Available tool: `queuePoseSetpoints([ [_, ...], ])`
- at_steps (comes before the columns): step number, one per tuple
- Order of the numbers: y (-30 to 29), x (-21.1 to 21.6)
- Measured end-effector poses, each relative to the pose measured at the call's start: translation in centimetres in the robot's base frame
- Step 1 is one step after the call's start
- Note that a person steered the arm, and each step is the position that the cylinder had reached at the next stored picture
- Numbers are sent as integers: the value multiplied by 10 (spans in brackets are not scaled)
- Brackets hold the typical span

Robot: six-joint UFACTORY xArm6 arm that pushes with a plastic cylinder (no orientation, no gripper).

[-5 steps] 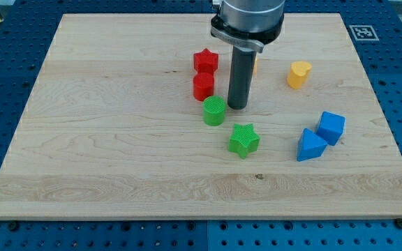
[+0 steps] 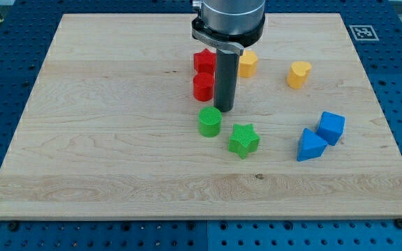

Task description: Slide the red circle towards the left

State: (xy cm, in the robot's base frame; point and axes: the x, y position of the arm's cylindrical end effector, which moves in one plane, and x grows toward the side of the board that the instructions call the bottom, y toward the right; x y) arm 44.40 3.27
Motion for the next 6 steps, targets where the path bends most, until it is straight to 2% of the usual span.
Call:
queuePoseSetpoints([
  [2, 0, 0],
  [4, 24, -27],
  [6, 6, -33],
])
